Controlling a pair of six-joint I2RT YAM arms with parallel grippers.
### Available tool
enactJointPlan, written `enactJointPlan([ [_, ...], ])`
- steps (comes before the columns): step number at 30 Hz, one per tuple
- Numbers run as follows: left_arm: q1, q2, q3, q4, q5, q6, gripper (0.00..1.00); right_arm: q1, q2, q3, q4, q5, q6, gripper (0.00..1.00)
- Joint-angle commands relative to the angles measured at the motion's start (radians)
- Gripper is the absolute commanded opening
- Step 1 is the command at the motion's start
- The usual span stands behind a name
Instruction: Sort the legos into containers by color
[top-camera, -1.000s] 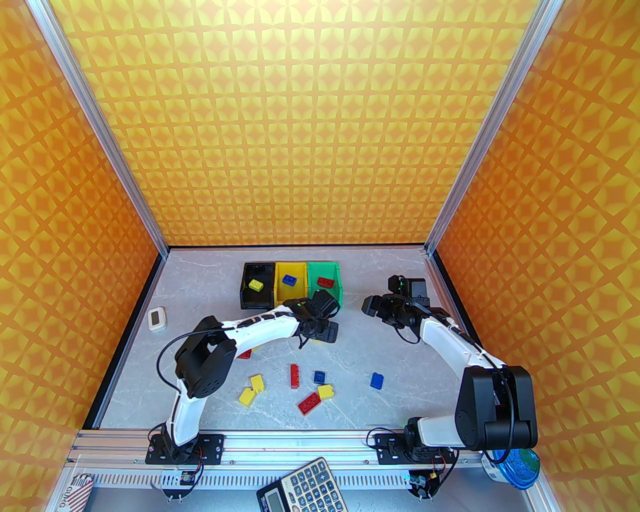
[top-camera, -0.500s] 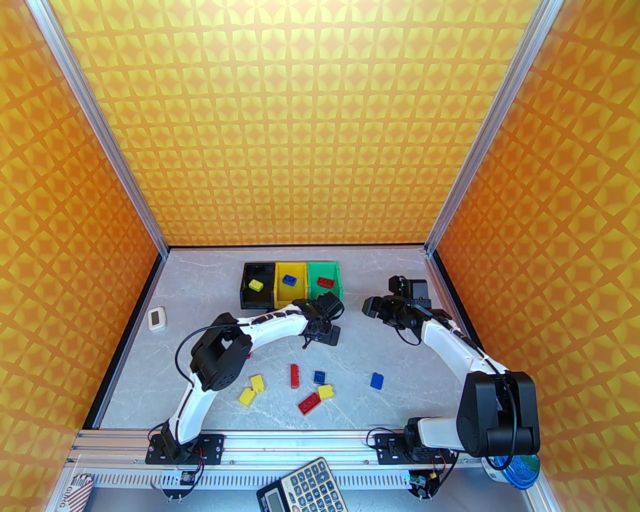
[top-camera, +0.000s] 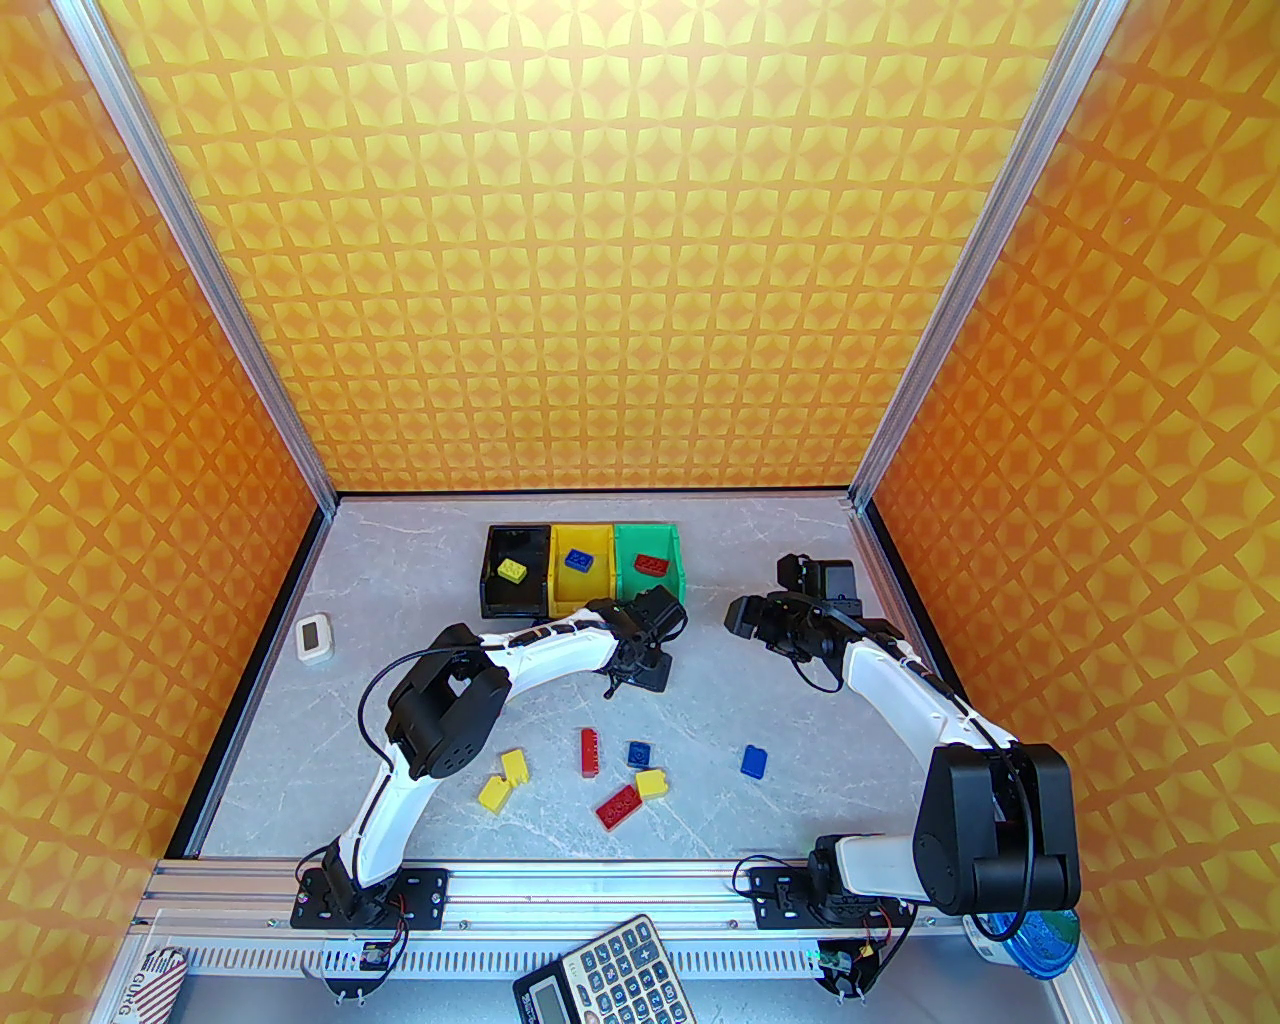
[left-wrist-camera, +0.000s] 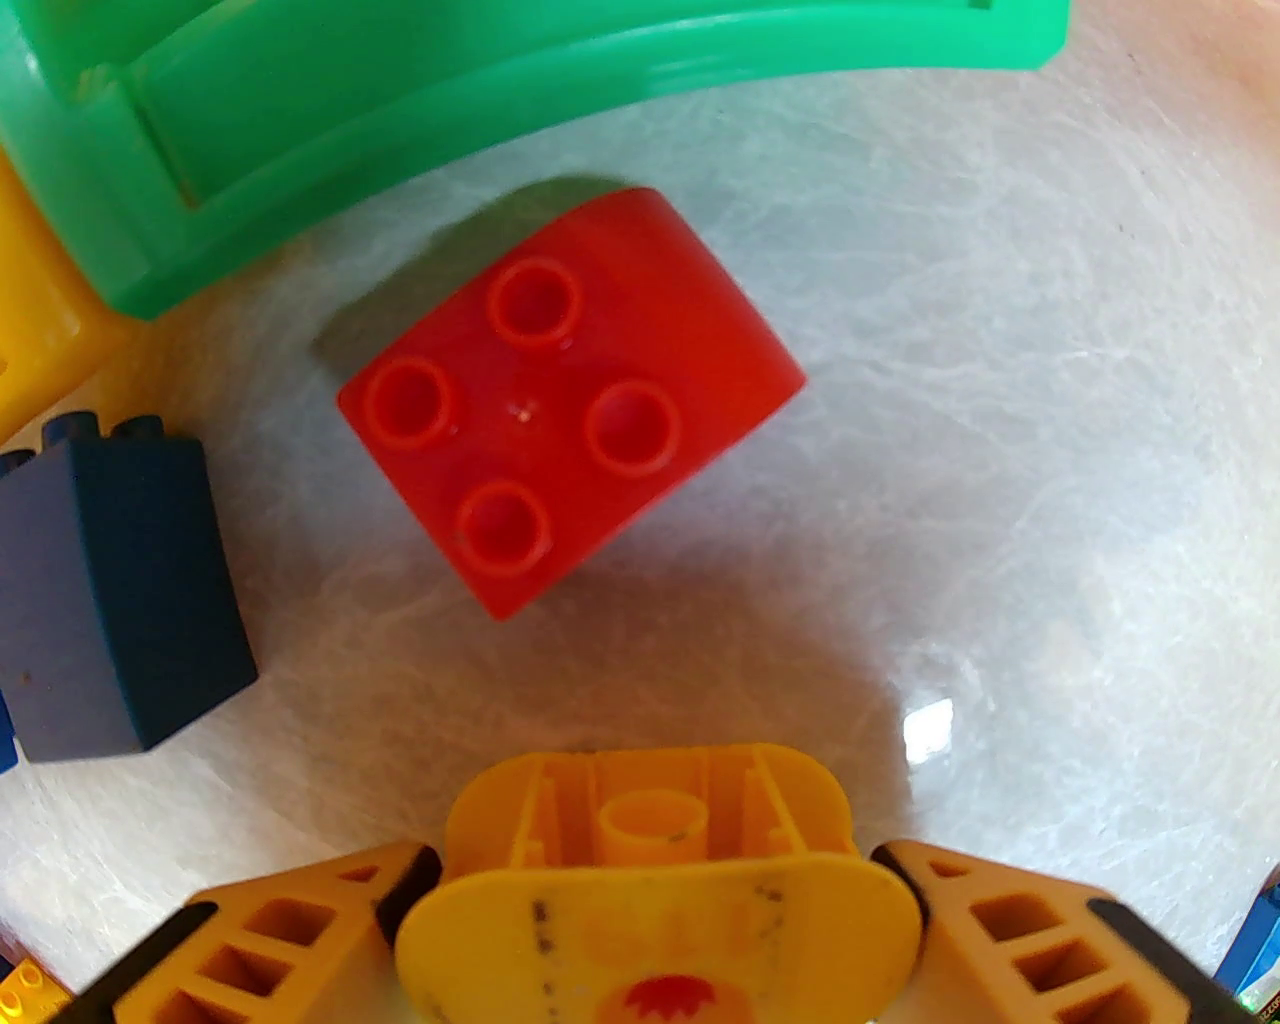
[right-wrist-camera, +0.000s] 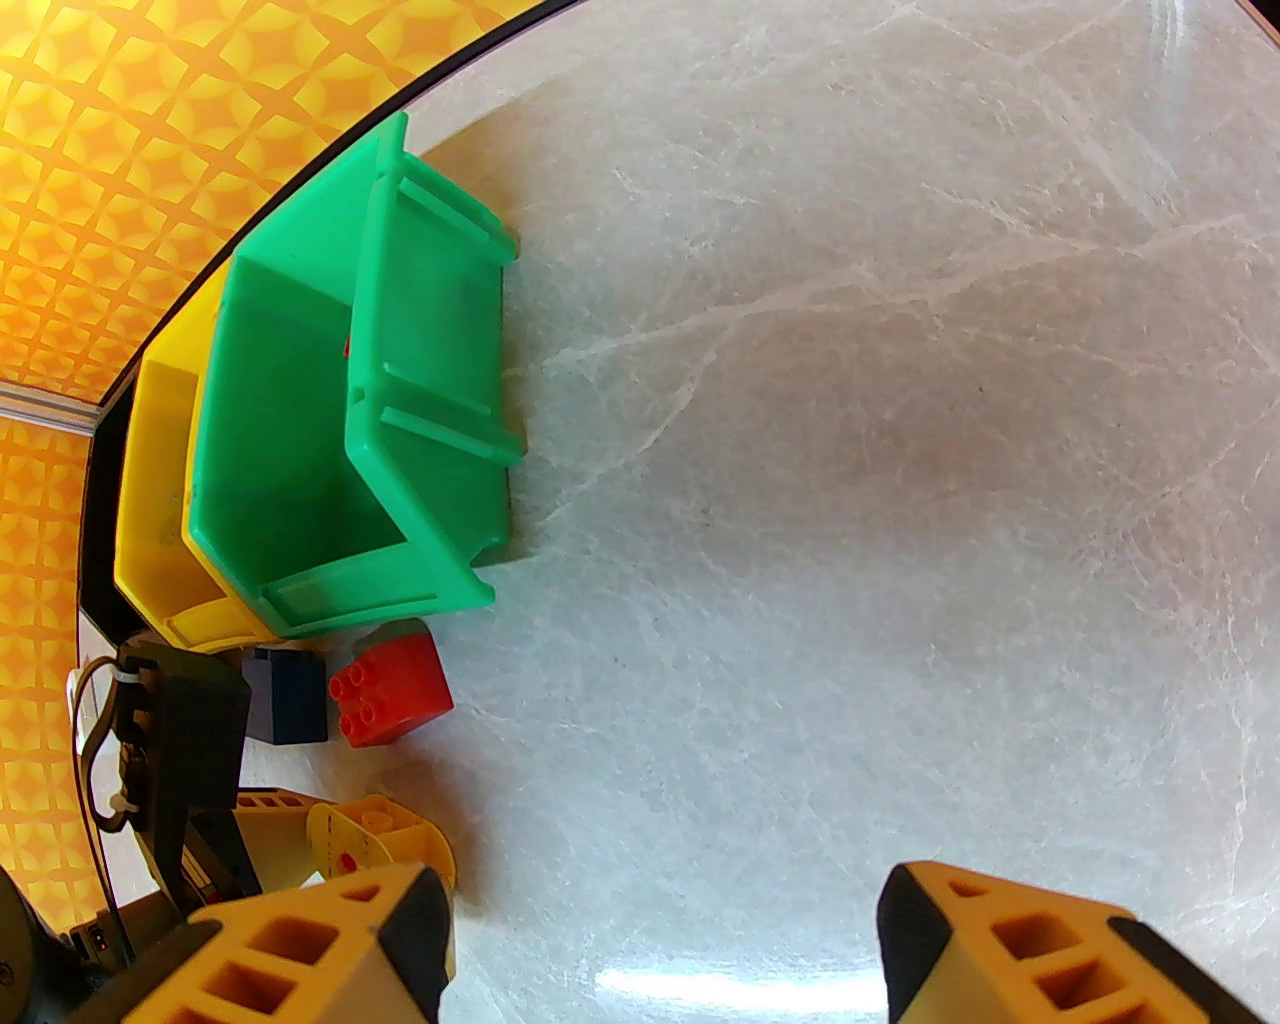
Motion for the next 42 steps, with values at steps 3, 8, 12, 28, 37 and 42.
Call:
enactJointPlan([
  [3,0.007,-0.012,0.013,-0.023,-0.003,0.022,0.65,-0.003,-0.033,-0.017,-0.006,0.018,-0.011,0.75],
  [8,0.008,-0.069,0.005,-0.039,-0.024,0.040,0.62,-0.003,-0.049,-0.022,-0.009,0.026,-0.013,0.75],
  [12,0.025,-0.131,-0.014,-0.041,-0.033,0.062,0.62,-0.003,-0.061,-0.030,-0.010,0.032,-0.014,0.75],
  [28,0.356,-0.354,-0.086,-0.045,-0.080,0.216,0.59,-0.002,-0.149,-0.075,-0.021,0.064,-0.018,0.74],
  [37,0.487,-0.253,0.012,-0.010,-0.067,0.286,0.57,-0.002,-0.197,-0.077,-0.069,0.092,-0.048,0.74],
  [42,0.520,-0.160,0.128,-0.038,-0.053,0.302,0.56,-0.002,-0.223,-0.088,-0.092,0.099,-0.058,0.74],
])
